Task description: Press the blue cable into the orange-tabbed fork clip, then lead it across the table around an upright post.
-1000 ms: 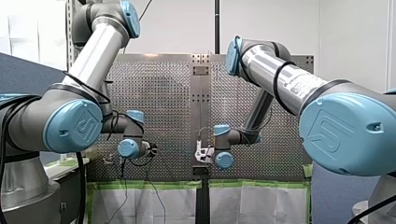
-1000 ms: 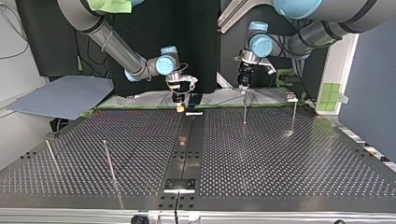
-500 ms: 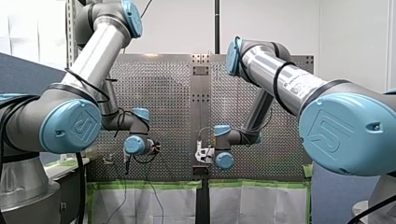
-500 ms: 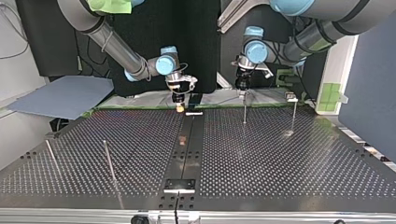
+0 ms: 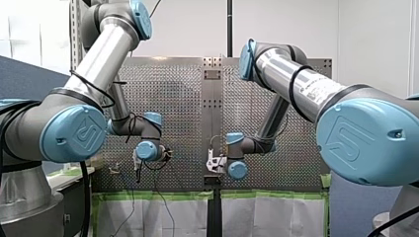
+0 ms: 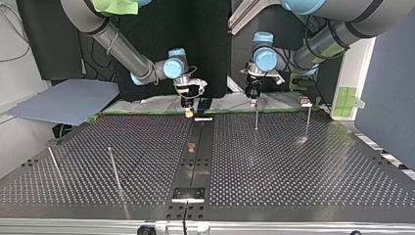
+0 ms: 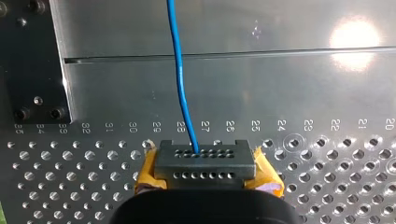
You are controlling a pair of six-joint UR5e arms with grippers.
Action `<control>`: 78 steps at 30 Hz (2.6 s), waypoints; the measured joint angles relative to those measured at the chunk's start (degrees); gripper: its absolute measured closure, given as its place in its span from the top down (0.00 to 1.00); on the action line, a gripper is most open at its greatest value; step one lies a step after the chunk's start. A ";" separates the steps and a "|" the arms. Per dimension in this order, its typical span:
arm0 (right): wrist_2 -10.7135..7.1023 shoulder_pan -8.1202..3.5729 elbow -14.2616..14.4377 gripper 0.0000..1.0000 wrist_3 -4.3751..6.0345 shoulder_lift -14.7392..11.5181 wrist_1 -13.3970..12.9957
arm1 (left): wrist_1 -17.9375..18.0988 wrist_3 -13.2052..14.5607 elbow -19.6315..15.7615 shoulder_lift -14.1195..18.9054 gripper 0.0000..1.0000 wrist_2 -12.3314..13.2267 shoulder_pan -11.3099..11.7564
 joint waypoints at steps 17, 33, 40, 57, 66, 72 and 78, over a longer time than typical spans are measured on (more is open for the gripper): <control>-0.21 0.33 -0.04 0.00 0.07 0.04 0.30 | -2.61 -1.00 2.67 -2.33 0.98 -2.22 -2.33; -0.21 0.45 -0.03 0.00 0.01 0.06 0.99 | -3.05 -1.12 9.12 -7.82 0.98 -6.74 -3.92; -0.21 0.47 -0.04 0.00 -0.06 0.06 1.01 | -2.43 -0.53 9.33 -7.82 0.98 -7.42 -3.92; -0.21 0.54 -0.04 0.00 -0.19 0.10 1.01 | -1.73 3.03 9.95 -7.82 0.92 -8.09 -4.00; -0.21 0.54 -0.03 0.00 -0.27 0.14 1.01 | -1.70 5.79 9.94 -7.85 0.00 -12.11 -4.63; -0.21 0.55 -0.03 0.00 -0.28 0.15 1.01 | -1.58 5.91 9.96 -7.85 0.00 -13.36 -5.06; -0.21 0.55 -0.08 0.00 -0.28 0.15 1.04 | -1.48 5.96 9.97 -7.87 0.00 -13.46 -5.25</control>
